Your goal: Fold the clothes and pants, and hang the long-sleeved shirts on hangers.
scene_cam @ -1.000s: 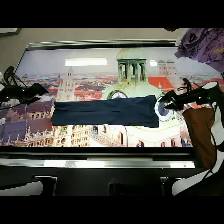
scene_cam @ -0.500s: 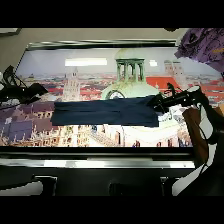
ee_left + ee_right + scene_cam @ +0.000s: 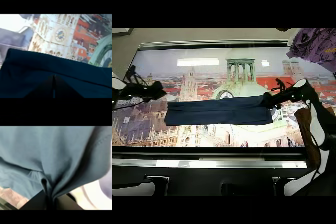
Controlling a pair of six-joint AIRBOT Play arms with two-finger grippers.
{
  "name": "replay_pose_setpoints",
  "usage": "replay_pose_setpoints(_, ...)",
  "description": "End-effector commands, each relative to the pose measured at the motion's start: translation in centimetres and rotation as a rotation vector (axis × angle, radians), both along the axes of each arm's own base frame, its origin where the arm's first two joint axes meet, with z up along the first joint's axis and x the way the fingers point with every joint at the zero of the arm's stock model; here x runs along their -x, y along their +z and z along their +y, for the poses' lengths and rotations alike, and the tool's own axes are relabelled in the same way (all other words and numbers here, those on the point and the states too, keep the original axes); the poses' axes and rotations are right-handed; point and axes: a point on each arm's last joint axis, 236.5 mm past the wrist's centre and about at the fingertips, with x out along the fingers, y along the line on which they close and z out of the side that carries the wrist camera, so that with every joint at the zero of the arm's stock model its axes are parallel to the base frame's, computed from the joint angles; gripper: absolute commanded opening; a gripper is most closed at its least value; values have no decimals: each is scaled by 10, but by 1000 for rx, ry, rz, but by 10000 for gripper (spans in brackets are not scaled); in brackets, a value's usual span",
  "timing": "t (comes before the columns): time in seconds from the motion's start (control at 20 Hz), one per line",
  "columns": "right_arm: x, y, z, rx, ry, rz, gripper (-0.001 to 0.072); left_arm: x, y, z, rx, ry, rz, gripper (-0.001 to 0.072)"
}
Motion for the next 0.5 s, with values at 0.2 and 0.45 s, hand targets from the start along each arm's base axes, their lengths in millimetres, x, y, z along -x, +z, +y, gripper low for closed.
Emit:
replay_pose_setpoints(0.2,36,85,-49,277,-80,-17,24,-3,-55,-217,252,-107,52,14)
replay_pose_setpoints(0.45,40,138,-76,407,-99,-89,24,28,-75,-366,404,-229,110,14)
